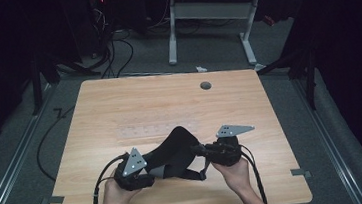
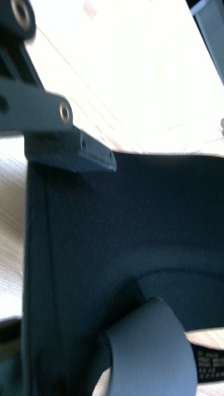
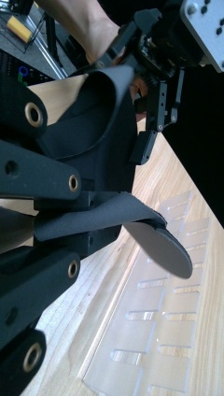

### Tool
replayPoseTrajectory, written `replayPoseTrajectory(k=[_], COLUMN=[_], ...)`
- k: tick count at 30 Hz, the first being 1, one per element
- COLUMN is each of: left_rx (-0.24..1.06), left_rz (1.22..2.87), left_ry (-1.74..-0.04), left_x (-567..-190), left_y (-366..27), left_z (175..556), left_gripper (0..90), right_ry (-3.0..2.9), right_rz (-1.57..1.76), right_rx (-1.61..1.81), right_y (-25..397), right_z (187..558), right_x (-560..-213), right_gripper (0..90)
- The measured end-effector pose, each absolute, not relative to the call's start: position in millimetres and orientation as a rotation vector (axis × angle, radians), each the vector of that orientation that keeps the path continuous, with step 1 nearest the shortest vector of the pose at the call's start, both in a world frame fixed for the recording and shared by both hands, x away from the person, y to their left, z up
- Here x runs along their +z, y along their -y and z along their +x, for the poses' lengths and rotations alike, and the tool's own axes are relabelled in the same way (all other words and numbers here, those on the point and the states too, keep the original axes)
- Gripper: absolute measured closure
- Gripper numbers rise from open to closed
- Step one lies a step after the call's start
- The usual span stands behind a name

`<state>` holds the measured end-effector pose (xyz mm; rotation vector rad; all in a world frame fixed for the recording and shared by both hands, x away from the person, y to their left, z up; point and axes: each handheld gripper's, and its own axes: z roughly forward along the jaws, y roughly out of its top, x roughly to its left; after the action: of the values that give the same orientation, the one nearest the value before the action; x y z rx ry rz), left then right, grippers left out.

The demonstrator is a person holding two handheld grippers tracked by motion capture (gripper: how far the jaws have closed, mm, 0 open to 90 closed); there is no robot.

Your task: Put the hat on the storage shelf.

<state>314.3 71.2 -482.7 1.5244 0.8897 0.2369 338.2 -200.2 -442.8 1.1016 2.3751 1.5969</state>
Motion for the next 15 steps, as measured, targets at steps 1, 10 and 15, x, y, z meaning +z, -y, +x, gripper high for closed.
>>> replayPoseTrajectory(k=[1, 10, 15], left_rx=[0.233, 0.219, 0.217], left_rz=[1.527, 1.565, 1.587], left_ry=[-0.883, -0.832, -0.780], left_x=[-482.3, -481.1, -477.8], left_y=[-72.2, -75.0, -75.3], left_z=[313.8, 310.7, 306.7], left_gripper=[48.7, 67.3, 75.0], right_ry=[-2.375, -2.377, -2.376], right_rz=[1.100, 1.103, 1.104], right_rx=[1.599, 1.597, 1.614], right_y=[199.9, 198.3, 199.4], right_z=[338.2, 339.0, 340.0], right_x=[-443.1, -443.5, -442.6], right_gripper=[84.7, 83.4, 82.4])
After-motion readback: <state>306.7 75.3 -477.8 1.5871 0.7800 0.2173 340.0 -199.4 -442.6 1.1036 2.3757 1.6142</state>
